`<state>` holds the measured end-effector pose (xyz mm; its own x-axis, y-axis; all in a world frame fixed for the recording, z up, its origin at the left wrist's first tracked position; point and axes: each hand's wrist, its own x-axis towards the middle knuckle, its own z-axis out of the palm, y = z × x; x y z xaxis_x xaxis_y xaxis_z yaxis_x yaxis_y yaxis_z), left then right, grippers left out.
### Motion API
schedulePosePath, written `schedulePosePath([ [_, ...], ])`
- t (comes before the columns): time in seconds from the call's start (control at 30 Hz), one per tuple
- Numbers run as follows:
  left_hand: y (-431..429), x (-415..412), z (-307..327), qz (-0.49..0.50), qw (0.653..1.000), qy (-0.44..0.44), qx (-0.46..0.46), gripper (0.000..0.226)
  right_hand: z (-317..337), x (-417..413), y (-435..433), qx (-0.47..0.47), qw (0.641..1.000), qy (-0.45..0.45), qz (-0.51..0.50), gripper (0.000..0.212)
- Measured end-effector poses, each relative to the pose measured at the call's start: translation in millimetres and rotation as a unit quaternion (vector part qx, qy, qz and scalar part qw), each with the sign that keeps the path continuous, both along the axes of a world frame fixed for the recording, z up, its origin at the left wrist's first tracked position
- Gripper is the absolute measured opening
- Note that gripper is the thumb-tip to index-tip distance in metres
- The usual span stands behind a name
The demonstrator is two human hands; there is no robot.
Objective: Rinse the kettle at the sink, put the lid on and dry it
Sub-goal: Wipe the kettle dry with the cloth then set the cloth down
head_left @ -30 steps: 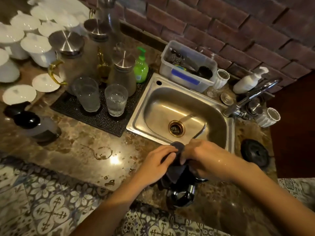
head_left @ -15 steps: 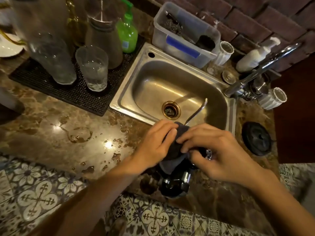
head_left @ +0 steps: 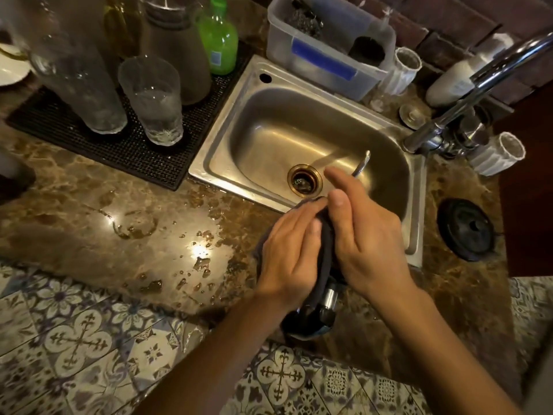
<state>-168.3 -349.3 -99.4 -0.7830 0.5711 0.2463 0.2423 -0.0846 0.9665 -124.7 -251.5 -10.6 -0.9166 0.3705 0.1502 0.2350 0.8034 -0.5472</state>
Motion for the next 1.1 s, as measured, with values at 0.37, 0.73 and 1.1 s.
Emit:
schedulePosePath([
  [0.37,12,-69,-8,-0.196,0.964,-0.058,-0.171,0.024,-4,-1,3,-0.009,1.0,-0.007,-0.021,0.056],
  [0.73,-32,47,-52,0.097,0.985,-0.043,-0.133,0.052,-8,-2,1,0.025,0.999,0.007,-0.024,0.04],
  [1.1,-6,-8,-22,0.004,0.993,0.111,-0.031,0.041,-4,-1,0,0.007,1.0,0.011,-0.017,0.046],
])
